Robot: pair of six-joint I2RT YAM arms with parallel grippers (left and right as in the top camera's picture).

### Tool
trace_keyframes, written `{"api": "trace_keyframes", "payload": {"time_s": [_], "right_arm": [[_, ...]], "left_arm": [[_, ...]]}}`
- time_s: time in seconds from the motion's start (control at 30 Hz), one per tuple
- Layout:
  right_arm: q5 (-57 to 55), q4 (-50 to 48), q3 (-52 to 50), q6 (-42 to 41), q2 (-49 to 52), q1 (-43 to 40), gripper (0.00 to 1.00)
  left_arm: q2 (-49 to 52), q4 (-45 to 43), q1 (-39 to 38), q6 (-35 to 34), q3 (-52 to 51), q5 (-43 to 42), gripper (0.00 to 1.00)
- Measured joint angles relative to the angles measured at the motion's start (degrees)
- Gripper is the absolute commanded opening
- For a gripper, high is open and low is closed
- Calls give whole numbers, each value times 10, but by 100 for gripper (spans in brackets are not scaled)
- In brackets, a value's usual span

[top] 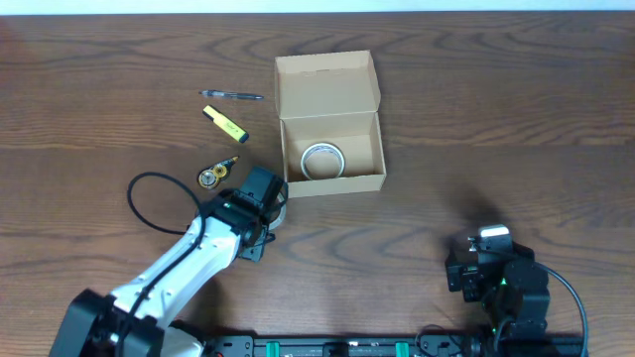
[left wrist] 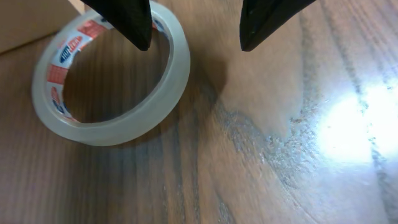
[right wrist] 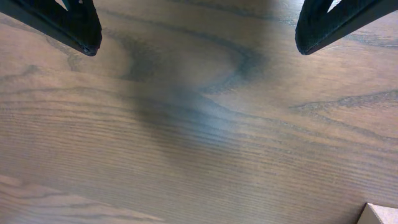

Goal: Pack container
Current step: 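Move the left gripper to the clear tape ring and grasp its rim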

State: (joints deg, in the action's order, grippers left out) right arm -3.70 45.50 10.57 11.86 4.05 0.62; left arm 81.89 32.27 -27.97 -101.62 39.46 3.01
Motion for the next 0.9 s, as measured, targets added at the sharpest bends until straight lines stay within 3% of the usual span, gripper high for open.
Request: {"api": "trace_keyframes", "payload": {"time_s": [0.33,0.63,0.7,0.9], "right_arm": [[0,0,0,0,0,0,99],[0,0,0,0,0,0,99],[0,0,0,0,0,0,99],[0,0,0,0,0,0,99]], "left_arm": [[47,-38,0,-2,1,-2,46],[54,-43,1,-9,2,-17,9],[54,-43,1,-9,2,-19,6],[53,-42,1,-8,2,-20,6]]}}
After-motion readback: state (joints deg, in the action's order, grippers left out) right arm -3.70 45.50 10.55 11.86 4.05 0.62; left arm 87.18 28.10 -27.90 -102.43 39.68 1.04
